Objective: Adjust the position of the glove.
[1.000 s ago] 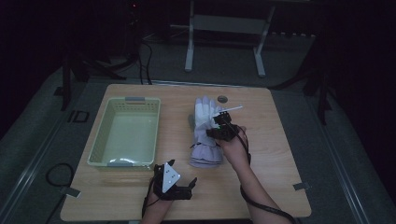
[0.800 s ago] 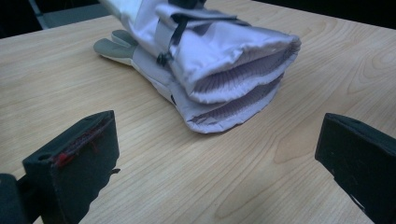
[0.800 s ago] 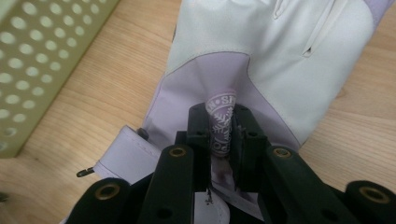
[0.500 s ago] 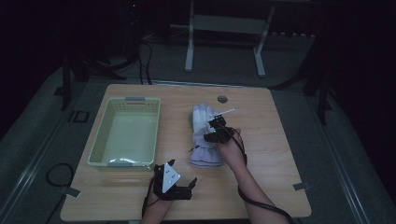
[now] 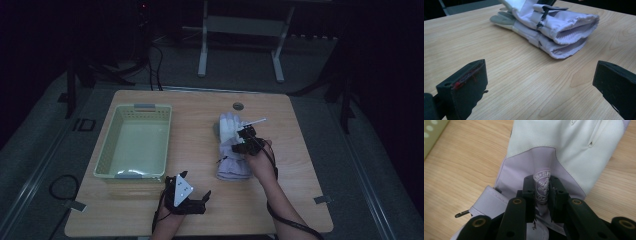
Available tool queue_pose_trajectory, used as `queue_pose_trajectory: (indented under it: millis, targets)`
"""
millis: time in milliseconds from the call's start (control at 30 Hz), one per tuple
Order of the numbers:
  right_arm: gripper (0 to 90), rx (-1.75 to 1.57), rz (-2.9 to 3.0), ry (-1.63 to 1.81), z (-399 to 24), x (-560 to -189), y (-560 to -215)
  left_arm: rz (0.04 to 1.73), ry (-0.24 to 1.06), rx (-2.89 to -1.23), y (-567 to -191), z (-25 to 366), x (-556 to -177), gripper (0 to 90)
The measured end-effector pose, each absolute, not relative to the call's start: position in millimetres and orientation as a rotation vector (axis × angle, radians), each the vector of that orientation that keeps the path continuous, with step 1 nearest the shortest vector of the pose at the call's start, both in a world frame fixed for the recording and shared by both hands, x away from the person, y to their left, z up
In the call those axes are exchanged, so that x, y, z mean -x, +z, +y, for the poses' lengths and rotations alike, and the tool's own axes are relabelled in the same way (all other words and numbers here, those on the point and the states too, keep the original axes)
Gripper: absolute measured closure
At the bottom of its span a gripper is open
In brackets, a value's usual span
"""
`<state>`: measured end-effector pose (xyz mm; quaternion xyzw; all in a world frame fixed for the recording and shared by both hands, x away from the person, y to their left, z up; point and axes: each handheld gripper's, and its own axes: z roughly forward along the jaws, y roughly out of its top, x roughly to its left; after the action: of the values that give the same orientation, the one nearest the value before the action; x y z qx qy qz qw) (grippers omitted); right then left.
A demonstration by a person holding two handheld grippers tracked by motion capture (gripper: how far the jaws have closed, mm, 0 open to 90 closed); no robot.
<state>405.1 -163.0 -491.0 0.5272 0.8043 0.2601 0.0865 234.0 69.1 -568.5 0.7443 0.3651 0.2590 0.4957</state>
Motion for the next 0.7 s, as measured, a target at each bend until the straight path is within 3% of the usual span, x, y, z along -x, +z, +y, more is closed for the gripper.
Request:
queue_pose_trajectory:
  millis: [233, 433, 467, 633, 667, 700]
  targets:
    - [72.9, -1.584, 2.384, 0.795, -174, -405, -491, 0.884, 0.627, -1.804, -569, 69, -234, 0.0]
    - [61.7, -1.531, 2.408, 0.803, -174, -405, -490, 0.883, 0.620, -1.803, -568, 70, -234, 0.0]
    - [52.8, -1.507, 2.397, 0.833, -176, -404, -487, 0.881, 0.617, -1.802, -568, 70, -234, 0.0]
    - [40.2, -1.448, 2.386, 0.908, -182, -400, -476, 0.883, 0.615, -1.800, -568, 70, -235, 0.0]
    - [30.9, -1.436, 2.387, 0.948, -187, -398, -470, 0.883, 0.610, -1.799, -569, 70, -235, 0.0]
    - [30.9, -1.436, 2.387, 0.948, -187, -398, -470, 0.883, 0.610, -1.799, -569, 70, -235, 0.0]
